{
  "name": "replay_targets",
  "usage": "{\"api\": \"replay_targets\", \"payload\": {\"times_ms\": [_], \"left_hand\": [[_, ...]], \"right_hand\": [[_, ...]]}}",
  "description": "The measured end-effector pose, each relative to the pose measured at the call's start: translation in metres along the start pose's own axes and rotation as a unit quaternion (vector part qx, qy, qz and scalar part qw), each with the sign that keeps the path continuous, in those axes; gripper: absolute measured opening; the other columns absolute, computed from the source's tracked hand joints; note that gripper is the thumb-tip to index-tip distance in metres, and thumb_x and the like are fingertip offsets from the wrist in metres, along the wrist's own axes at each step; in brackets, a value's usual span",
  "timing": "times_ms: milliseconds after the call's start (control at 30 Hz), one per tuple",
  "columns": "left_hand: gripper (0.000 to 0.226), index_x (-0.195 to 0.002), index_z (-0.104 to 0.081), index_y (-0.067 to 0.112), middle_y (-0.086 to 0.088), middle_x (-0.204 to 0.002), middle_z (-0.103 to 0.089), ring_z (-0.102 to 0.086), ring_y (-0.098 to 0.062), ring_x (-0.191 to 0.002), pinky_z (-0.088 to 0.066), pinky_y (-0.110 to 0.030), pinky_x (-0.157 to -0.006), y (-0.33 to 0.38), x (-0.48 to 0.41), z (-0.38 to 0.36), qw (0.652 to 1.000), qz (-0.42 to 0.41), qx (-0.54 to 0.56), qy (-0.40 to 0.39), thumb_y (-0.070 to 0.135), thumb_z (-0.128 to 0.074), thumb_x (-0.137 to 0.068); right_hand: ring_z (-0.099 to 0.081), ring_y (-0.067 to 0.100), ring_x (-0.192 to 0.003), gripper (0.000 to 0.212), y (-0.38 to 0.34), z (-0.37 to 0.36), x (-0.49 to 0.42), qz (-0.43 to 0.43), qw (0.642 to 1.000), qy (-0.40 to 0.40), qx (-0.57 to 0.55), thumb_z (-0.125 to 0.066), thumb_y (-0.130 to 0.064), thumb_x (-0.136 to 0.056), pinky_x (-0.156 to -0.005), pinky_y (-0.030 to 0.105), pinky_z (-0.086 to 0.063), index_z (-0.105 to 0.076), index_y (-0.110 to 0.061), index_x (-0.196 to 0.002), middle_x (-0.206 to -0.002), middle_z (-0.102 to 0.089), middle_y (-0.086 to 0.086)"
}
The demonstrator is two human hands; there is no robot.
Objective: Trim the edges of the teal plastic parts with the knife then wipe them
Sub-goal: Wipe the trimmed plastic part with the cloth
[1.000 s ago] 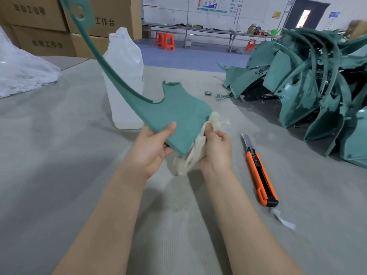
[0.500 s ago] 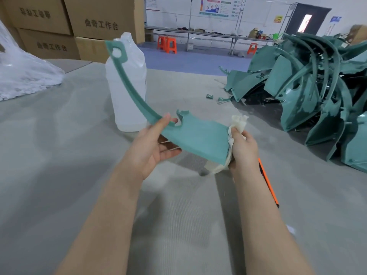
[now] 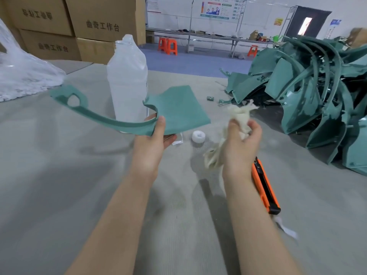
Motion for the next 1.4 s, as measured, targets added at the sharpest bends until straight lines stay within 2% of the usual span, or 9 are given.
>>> {"api": "replay_targets", "payload": {"times_ms": [100, 200, 333, 500, 633, 733, 967, 1233, 1400], "left_hand": [[0.016, -0.099, -0.06, 0.025, 0.01, -0.094, -0.068, -0.069, -0.005, -0.084, -0.054, -0.019, -0.072, -0.003, 0.004, -0.006, 1.0, -0.005, 0.005, 0.015, 0.023, -0.044, -0.102], [0.026, -0.077, -0.058, 0.021, 0.007, -0.071, -0.063, -0.063, -0.011, -0.072, -0.05, -0.024, -0.066, -0.009, 0.006, -0.006, 0.999, 0.038, 0.018, 0.033, 0.01, -0.044, -0.097], [0.02, -0.085, -0.063, 0.012, -0.002, -0.079, -0.066, -0.063, -0.013, -0.073, -0.052, -0.025, -0.072, -0.01, 0.006, -0.011, 0.982, 0.118, 0.149, 0.008, 0.005, -0.047, -0.094], [0.018, -0.106, -0.062, 0.012, -0.008, -0.108, -0.069, -0.068, -0.016, -0.092, -0.055, -0.025, -0.08, -0.012, 0.004, -0.01, 0.984, 0.148, 0.097, 0.017, 0.016, -0.046, -0.099], [0.021, -0.116, -0.06, 0.014, -0.006, -0.12, -0.067, -0.064, -0.018, -0.109, -0.046, -0.034, -0.103, -0.015, 0.007, -0.012, 0.986, 0.158, 0.051, 0.004, 0.017, -0.047, -0.099], [0.03, -0.127, -0.055, 0.009, -0.008, -0.123, -0.064, -0.062, -0.02, -0.112, -0.043, -0.035, -0.105, -0.017, 0.009, -0.015, 0.984, 0.165, 0.064, 0.011, 0.015, -0.046, -0.1], [0.033, -0.111, -0.057, 0.0, -0.014, -0.104, -0.058, -0.056, -0.025, -0.096, -0.043, -0.037, -0.1, -0.009, 0.006, -0.012, 0.976, 0.151, 0.153, -0.012, -0.012, -0.043, -0.085], [0.022, -0.093, -0.066, 0.005, -0.011, -0.095, -0.073, -0.071, -0.016, -0.088, -0.055, -0.022, -0.084, -0.012, 0.005, -0.014, 0.981, 0.138, 0.133, -0.011, 0.004, -0.044, -0.096], [0.025, -0.103, -0.063, 0.01, -0.007, -0.098, -0.072, -0.071, -0.012, -0.085, -0.054, -0.017, -0.073, -0.013, 0.003, -0.008, 0.99, 0.127, 0.055, -0.018, 0.007, -0.038, -0.099]], "right_hand": [[-0.055, 0.007, -0.089, 0.022, -0.007, -0.032, 0.038, 0.127, 0.984, -0.101, 0.074, -0.064, -0.016, -0.089, -0.077, 0.012, -0.043, -0.05, -0.032, -0.094, -0.099, -0.058, -0.004], [-0.041, -0.001, -0.081, 0.016, -0.004, -0.055, 0.073, 0.265, 0.929, -0.209, 0.149, -0.061, 0.006, -0.082, -0.076, 0.0, -0.033, -0.061, -0.005, -0.094, -0.097, -0.05, 0.003], [-0.039, 0.001, -0.076, 0.018, -0.003, -0.055, 0.067, 0.324, 0.896, -0.234, 0.195, -0.056, 0.005, -0.078, -0.072, 0.0, -0.032, -0.062, 0.003, -0.095, -0.097, -0.045, 0.002], [-0.046, 0.004, -0.085, 0.019, -0.001, -0.031, 0.03, 0.287, 0.93, -0.124, 0.194, -0.061, 0.008, -0.083, -0.079, 0.002, -0.034, -0.061, -0.005, -0.097, -0.1, -0.055, 0.013], [-0.055, 0.014, -0.087, 0.013, 0.004, -0.013, 0.006, 0.174, 0.971, -0.06, 0.15, -0.062, -0.013, -0.091, -0.079, 0.03, -0.048, -0.053, -0.023, -0.091, -0.102, -0.058, 0.007], [-0.057, 0.019, -0.088, 0.008, 0.003, -0.015, 0.012, 0.172, 0.97, -0.06, 0.161, -0.062, -0.012, -0.091, -0.079, 0.033, -0.047, -0.056, -0.016, -0.095, -0.101, -0.06, 0.008], [-0.04, -0.001, -0.078, 0.016, 0.007, -0.053, 0.067, 0.273, 0.915, -0.224, 0.196, -0.057, 0.008, -0.082, -0.07, -0.001, -0.032, -0.06, -0.002, -0.094, -0.09, -0.057, 0.002], [-0.052, 0.006, -0.074, 0.014, 0.009, -0.04, 0.043, 0.254, 0.928, -0.198, 0.186, -0.061, -0.001, -0.086, -0.065, 0.006, -0.037, -0.06, -0.012, -0.095, -0.091, -0.065, 0.004], [-0.051, 0.003, -0.071, 0.017, 0.011, -0.024, 0.017, 0.207, 0.951, -0.138, 0.185, -0.062, -0.009, -0.089, -0.065, 0.017, -0.039, -0.053, -0.022, -0.09, -0.086, -0.063, -0.003]]}}
Point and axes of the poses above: each hand's wrist, its own x-axis away from the middle knuckle, its own z-axis out of the back of the hand, y = z × x, the point moved 4 cm from there along -x, towards the middle knuckle
